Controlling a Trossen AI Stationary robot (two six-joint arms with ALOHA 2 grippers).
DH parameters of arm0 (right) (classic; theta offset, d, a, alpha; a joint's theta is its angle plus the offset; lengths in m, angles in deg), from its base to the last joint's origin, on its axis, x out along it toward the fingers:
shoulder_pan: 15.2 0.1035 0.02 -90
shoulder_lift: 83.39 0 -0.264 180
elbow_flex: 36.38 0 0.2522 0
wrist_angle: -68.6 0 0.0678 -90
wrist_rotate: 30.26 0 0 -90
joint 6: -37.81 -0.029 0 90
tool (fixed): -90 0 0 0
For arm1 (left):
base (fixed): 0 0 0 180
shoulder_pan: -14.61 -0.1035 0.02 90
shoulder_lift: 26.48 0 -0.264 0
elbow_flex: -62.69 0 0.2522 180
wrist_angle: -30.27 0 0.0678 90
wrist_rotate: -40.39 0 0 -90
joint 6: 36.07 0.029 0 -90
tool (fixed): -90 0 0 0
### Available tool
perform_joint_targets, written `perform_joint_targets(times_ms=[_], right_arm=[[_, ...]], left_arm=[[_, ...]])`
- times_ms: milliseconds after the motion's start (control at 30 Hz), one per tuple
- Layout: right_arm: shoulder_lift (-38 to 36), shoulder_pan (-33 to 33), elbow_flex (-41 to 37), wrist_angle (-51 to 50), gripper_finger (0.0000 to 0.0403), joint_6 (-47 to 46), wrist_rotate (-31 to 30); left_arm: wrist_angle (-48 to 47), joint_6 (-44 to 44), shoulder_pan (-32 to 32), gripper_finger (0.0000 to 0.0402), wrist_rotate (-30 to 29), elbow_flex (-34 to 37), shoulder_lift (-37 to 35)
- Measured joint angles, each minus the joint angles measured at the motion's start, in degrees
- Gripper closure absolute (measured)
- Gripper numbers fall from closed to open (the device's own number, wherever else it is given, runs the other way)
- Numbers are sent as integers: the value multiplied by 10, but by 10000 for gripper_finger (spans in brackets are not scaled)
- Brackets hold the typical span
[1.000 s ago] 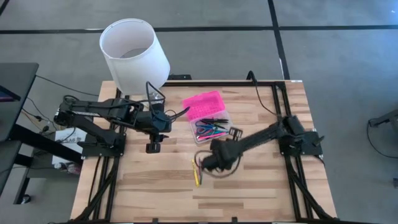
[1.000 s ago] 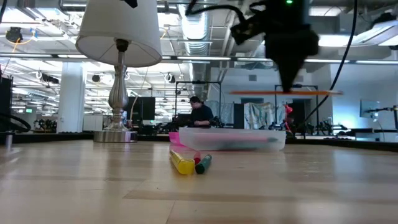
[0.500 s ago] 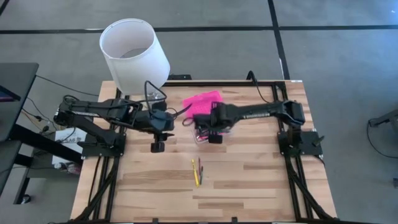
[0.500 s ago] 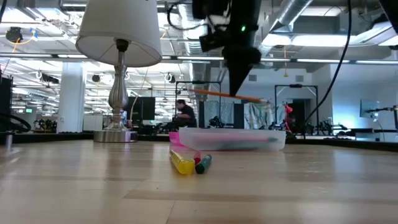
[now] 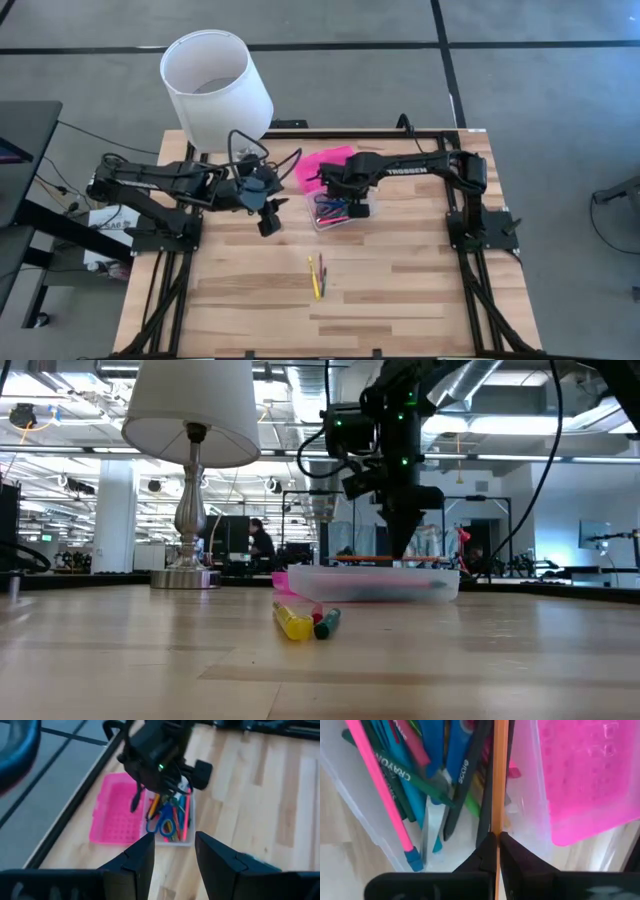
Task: Pick & place school supplies into a supply box
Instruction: Put the yellow pencil into the pink supply box, then put the yellow pen into the pink supply box
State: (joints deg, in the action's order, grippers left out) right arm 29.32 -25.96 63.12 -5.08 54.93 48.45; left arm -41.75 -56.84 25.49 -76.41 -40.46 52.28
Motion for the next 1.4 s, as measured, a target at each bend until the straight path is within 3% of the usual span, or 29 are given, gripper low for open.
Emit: perform_joint_targets(times_ms=[267,800,1167,1400], right_arm=[[0,8,-2,52,403,-1,25],[0,16,-2,73,401,-38,54],[0,9,-2,58,325,-95,67],[-16,11,-3,53,315,-123,73]], left_arm=[[4,-10,0,265,-37,0,0],[-6,10,0,265,-41,0,0],[-8,10,0,265,-41,0,0],[-10,12,0,265,2,0,10]])
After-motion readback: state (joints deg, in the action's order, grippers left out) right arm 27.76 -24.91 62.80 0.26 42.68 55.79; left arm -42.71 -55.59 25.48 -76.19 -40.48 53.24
